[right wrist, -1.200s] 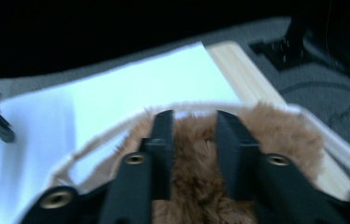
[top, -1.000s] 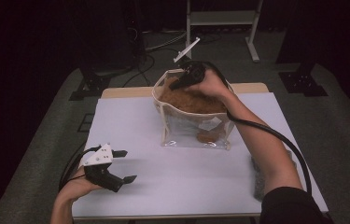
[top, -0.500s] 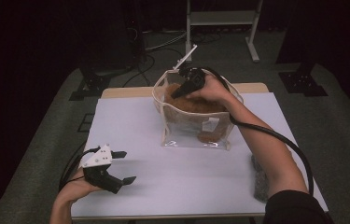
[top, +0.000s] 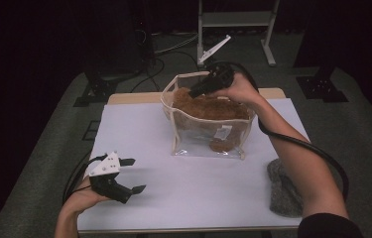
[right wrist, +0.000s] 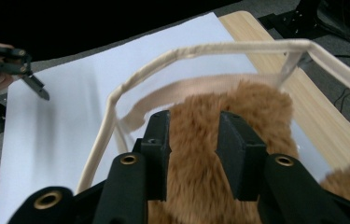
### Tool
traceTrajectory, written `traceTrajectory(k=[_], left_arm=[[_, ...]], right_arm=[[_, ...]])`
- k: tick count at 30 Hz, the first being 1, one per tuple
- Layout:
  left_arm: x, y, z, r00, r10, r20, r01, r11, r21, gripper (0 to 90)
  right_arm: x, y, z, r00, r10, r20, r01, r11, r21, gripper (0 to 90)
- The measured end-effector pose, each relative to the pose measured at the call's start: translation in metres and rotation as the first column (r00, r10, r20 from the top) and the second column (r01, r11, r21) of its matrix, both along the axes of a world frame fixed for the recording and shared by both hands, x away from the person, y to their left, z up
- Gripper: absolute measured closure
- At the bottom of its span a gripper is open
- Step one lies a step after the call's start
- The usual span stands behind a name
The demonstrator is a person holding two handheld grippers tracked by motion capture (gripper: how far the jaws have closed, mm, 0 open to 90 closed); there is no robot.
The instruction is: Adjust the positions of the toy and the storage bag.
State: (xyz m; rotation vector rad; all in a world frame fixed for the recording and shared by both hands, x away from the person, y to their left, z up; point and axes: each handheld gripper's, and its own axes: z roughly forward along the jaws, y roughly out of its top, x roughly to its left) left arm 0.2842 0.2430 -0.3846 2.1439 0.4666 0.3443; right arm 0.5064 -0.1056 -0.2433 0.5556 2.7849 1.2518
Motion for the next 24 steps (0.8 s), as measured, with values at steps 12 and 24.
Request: traceTrajectory(k=[12,24], left_arm=[[0.0,-0.001,-0.001,1.0,-0.006,-0.003,0.006,0.9998,-0.02,8.1],[0.004,-0.003,-0.002,0.9999,-0.012,-0.008,0.012,0.9996,-0.025,8.1]], right_arm=[[-0.037,-0.053,0.011,0.9993,-0.035,0.014,0.034,0.999,0.037,55.6],[-0.063,-0.098,0.007,0.9965,-0.083,-0.009,0.083,0.991,0.102,50.5]])
